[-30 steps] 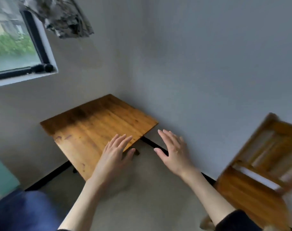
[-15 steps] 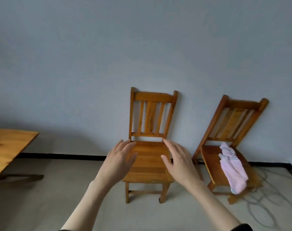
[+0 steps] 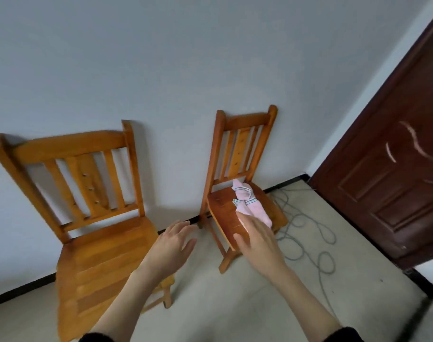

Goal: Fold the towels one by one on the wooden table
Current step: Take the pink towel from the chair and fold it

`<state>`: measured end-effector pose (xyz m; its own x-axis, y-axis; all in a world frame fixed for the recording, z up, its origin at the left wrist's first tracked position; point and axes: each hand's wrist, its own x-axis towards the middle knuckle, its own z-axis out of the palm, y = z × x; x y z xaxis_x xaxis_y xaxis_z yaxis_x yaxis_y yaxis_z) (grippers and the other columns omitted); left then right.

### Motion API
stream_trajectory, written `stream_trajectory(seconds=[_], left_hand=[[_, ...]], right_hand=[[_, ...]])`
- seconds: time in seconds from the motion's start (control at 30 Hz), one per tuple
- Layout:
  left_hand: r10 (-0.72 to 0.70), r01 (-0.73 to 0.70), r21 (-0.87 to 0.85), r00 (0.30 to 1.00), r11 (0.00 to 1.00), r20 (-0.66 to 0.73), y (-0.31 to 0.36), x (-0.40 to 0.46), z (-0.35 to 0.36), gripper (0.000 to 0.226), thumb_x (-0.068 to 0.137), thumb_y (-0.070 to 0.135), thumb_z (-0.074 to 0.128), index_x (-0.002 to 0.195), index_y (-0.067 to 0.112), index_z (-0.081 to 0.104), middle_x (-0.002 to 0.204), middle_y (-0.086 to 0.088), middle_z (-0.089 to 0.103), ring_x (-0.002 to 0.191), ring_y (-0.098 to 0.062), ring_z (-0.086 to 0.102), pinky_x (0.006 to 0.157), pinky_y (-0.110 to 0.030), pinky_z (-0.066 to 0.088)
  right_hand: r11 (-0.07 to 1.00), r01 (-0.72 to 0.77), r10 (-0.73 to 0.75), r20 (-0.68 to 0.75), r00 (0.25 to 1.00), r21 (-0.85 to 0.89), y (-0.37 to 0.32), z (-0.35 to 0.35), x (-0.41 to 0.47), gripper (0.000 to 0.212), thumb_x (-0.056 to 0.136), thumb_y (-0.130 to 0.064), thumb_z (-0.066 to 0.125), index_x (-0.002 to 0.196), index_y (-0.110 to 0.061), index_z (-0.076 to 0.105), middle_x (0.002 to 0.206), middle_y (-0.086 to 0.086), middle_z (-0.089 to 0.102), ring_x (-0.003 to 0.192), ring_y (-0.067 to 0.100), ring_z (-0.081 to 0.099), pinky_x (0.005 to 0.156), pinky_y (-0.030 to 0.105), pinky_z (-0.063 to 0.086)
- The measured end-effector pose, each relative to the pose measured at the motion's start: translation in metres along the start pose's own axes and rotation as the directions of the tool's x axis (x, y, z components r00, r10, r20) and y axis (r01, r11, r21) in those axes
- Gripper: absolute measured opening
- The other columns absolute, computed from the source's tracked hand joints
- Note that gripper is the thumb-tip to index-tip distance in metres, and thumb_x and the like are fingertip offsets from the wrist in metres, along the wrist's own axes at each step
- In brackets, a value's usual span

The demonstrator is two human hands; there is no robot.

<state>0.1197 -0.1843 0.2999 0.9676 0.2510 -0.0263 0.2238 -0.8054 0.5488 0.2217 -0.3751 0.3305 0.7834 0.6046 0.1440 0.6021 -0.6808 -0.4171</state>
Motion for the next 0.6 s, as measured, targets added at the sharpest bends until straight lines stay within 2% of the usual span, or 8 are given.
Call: stream_trajectory(seconds=[0.1,0.2,0.3,0.43,0.6], left_hand=[[0.066,-0.067,0.007,0.995,0.998,0.076,0.013,0.061,0.017,0.039,0.098,0.036,0.039,0.136,0.027,0.040,0.145,0.005,0.037,0.136,-0.013,0.031,0.110,-0.028,0.028],[0.126,-0.129,0.007,0.977,0.992,0.173,0.027,0.112,0.041,0.040,0.098,0.034,0.038,0.137,0.026,0.040,0.145,0.005,0.037,0.136,-0.012,0.029,0.111,-0.026,0.026],[0.130,-0.134,-0.001,0.962,0.991,0.241,0.041,0.160,0.071,0.041,0.098,0.034,0.040,0.138,0.026,0.040,0.145,0.005,0.036,0.136,-0.012,0.029,0.112,-0.026,0.024],[0.101,-0.101,-0.018,0.946,0.995,0.308,0.053,0.218,0.118,0.041,0.097,0.036,0.042,0.136,0.024,0.042,0.143,0.004,0.039,0.134,-0.014,0.032,0.112,-0.028,0.024],[-0.065,0.061,0.023,0.929,0.998,0.365,0.066,0.282,0.193,0.040,0.097,0.032,0.042,0.137,0.024,0.042,0.143,0.004,0.040,0.131,-0.015,0.038,0.109,-0.030,0.032]], right_hand=[[0.993,-0.113,0.114,-0.030,0.993,0.025,0.044,-0.003,0.024,0.048,0.088,-0.021,0.059,0.133,-0.016,0.047,0.132,-0.001,0.053,0.121,0.014,0.048,0.095,0.011,0.028],[0.974,-0.228,0.228,0.013,0.974,0.013,0.090,0.000,0.036,0.048,0.092,-0.028,0.052,0.137,-0.022,0.040,0.134,-0.004,0.050,0.121,0.012,0.046,0.094,0.016,0.031],[0.949,-0.316,0.316,0.033,0.948,0.003,0.141,0.001,0.056,0.048,0.094,-0.031,0.050,0.139,-0.024,0.035,0.138,-0.003,0.047,0.124,0.013,0.044,0.098,0.020,0.034],[0.945,-0.326,0.323,0.077,0.943,0.021,0.206,0.004,0.098,0.046,0.094,-0.029,0.050,0.138,-0.023,0.038,0.135,-0.003,0.050,0.122,0.013,0.046,0.096,0.019,0.033],[0.963,-0.262,0.245,0.201,0.948,0.062,0.296,0.021,0.158,0.043,0.094,-0.027,0.050,0.135,-0.022,0.042,0.133,-0.003,0.052,0.118,0.013,0.049,0.091,0.016,0.034]])
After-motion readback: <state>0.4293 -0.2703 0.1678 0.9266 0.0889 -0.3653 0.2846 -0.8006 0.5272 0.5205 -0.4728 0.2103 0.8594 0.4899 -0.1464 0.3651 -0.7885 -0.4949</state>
